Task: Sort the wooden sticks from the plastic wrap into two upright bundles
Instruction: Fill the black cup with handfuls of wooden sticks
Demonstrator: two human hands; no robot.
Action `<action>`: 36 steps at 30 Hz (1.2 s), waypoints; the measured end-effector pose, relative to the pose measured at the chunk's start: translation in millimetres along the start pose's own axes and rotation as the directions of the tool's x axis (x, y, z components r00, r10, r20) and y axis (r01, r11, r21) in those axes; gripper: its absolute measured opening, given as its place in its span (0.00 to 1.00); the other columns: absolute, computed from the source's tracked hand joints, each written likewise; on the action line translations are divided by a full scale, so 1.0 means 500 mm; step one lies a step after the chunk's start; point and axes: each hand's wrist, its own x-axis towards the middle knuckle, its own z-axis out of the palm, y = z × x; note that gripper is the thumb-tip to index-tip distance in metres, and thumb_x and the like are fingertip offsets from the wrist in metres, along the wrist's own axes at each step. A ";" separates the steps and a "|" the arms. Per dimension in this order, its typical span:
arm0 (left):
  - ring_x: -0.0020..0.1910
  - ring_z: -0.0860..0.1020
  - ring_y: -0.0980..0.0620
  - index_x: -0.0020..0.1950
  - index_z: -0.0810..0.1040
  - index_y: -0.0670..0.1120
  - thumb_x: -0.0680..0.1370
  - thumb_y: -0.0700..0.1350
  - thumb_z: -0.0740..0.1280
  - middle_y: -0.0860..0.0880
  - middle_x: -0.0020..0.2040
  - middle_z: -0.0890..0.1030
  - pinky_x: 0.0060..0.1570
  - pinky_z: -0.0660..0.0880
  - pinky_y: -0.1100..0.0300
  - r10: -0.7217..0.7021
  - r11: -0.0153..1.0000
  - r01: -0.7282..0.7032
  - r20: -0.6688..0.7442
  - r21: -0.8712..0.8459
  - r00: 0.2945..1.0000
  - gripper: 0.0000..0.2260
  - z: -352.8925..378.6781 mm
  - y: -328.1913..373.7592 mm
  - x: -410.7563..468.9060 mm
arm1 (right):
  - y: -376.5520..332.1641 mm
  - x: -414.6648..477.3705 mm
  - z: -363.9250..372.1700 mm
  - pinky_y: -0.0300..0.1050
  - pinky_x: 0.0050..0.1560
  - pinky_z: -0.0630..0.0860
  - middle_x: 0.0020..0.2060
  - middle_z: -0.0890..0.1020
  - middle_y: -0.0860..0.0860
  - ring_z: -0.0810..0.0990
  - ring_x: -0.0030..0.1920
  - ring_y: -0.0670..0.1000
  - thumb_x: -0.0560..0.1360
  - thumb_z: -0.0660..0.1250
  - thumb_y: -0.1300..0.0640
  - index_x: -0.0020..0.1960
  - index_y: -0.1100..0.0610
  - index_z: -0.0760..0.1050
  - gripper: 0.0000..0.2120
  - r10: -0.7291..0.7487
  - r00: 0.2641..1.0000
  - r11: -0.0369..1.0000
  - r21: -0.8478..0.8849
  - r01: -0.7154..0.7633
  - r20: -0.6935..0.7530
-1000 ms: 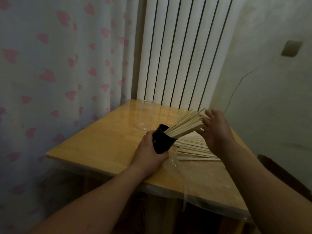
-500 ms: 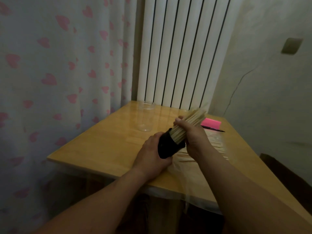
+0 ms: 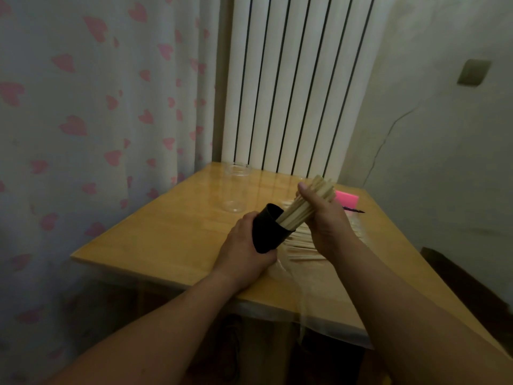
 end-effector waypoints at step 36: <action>0.64 0.74 0.54 0.73 0.64 0.58 0.71 0.54 0.79 0.57 0.65 0.73 0.64 0.77 0.49 -0.068 0.998 0.068 -0.063 -0.004 0.996 0.35 0.003 -0.010 0.006 | 0.043 0.024 -0.138 0.54 0.56 0.81 0.64 0.75 0.56 0.82 0.56 0.58 0.83 0.62 0.53 0.69 0.52 0.73 0.15 0.254 0.953 -0.440 -0.858 0.264 0.163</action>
